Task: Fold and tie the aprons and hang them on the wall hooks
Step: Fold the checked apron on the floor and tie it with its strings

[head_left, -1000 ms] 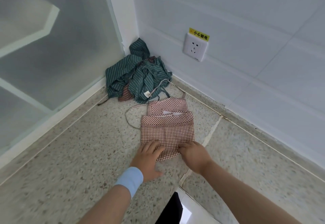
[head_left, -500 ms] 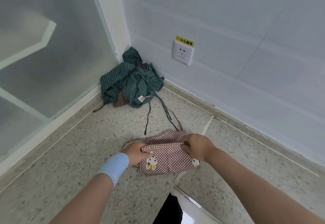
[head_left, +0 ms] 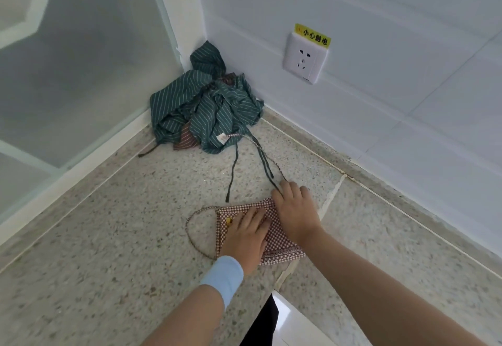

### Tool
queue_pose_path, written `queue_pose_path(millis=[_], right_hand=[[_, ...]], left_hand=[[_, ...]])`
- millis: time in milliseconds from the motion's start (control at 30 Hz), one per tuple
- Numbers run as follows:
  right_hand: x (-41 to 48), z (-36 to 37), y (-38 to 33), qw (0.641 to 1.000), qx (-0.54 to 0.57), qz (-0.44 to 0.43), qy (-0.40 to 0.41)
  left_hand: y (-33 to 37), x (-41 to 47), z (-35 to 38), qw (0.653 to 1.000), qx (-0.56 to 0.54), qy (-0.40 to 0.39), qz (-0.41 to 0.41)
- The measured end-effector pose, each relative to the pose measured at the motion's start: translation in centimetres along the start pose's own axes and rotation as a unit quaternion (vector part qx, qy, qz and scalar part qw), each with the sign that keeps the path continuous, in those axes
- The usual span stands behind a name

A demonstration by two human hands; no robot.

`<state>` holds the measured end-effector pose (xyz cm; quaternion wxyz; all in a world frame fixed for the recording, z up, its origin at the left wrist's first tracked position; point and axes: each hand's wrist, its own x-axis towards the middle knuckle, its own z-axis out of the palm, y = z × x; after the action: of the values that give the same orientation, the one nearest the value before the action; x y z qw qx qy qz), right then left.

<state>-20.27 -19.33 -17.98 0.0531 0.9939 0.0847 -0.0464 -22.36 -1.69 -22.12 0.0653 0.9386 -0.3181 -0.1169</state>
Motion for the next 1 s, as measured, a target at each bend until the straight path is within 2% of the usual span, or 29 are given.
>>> queue_pose_path(millis=[100, 167, 300, 367, 533, 600, 667, 733, 833, 1000], right_hand=[[-1.2, 1.7, -1.0, 0.997, 0.037, -0.068, 0.031], [-2.2, 3.2, -1.0, 0.994, 0.053, -0.1, -0.001], [-3.5, 5.8, 0.4, 0.992, 0.088, -0.056, -0.075], [-3.6, 6.1, 0.8, 0.99, 0.093, -0.05, -0.096], [-3.6, 5.0, 0.3, 0.992, 0.076, -0.047, -0.085], [-3.6, 4.2, -0.2, 0.995, 0.057, -0.039, -0.067], [-3.4, 3.4, -1.0, 0.997, 0.048, -0.039, -0.051], [-3.3, 2.7, -1.8, 0.995, 0.057, -0.074, -0.035], [-4.1, 2.3, -2.2, 0.99, 0.062, -0.125, -0.015], [-7.0, 2.8, 0.4, 0.981, 0.147, -0.12, -0.05]], left_hand=[[0.2, 0.2, 1.5, 0.999, 0.015, -0.034, -0.031], [-0.2, 0.0, 2.1, 0.999, 0.019, -0.023, -0.032], [-2.5, -1.0, 2.4, 0.999, 0.01, -0.005, -0.037], [-4.1, -1.7, 2.2, 0.998, 0.013, -0.014, -0.066], [-6.9, -3.1, 1.1, 0.993, 0.047, -0.033, -0.1], [-6.3, -2.7, 0.4, 0.993, 0.053, -0.016, -0.105], [-4.6, -2.2, -0.8, 0.995, 0.032, 0.0, -0.096], [-2.4, -2.0, -2.1, 0.999, 0.025, 0.01, -0.039], [-0.3, -2.2, -3.0, 0.998, 0.028, -0.051, 0.031], [-1.3, -3.9, -1.1, 0.998, -0.018, -0.046, -0.034]])
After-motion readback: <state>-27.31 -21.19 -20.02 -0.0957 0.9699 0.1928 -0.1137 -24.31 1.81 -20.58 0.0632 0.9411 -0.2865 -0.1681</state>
